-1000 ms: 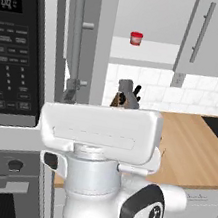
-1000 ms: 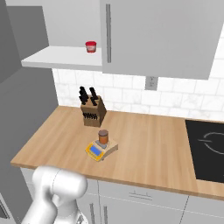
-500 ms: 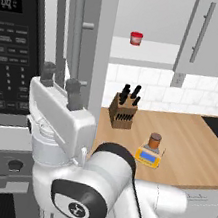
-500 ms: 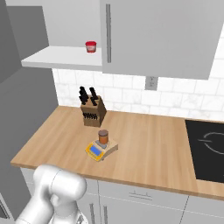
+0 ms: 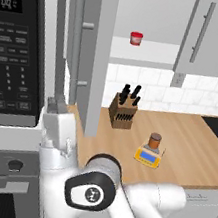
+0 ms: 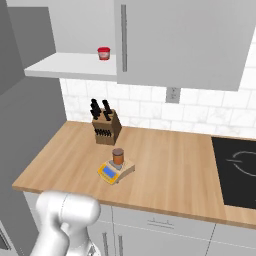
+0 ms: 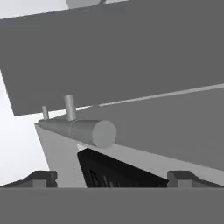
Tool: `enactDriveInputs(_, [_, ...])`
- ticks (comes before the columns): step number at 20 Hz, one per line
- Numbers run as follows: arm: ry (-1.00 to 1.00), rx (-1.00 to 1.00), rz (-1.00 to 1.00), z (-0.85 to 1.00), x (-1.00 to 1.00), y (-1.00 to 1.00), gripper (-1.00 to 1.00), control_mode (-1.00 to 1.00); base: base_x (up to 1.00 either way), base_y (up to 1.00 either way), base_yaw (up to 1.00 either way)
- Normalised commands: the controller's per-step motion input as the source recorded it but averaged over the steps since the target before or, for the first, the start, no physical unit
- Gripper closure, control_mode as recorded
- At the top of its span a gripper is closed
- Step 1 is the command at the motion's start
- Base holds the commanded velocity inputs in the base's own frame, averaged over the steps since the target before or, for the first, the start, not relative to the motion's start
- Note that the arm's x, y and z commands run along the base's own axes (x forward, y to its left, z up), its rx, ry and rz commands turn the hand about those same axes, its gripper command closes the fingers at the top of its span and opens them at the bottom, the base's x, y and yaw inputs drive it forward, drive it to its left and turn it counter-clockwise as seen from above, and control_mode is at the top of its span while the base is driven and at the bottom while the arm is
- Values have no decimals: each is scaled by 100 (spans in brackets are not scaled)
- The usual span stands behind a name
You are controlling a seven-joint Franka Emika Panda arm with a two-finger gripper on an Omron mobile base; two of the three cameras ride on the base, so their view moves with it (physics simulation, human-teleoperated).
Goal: Pick the jam and place it on the digital scale for weighing, and close the cabinet.
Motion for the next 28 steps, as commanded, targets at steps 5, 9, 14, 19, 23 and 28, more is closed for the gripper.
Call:
enactDriveInputs(5, [43, 1, -7, -9, 31, -4, -100, -100, 0, 0, 0])
enactDriveInputs(9, [39, 0, -7, 0, 62, -1, -100, -100, 0, 0, 0])
enactDriveInputs(14, [61, 0, -9, -38, 99, -3, -100, -100, 0, 0, 0])
enactDriveInputs(19, [59, 3, -12, -25, 100, -47, -100, -100, 0, 0, 0])
enactDriveInputs(23, [54, 12, -15, -18, 100, -92, -100, -100, 0, 0, 0])
enactDriveInputs(28, [48, 15, -17, -27, 100, -100, -100, -100, 0, 0, 0])
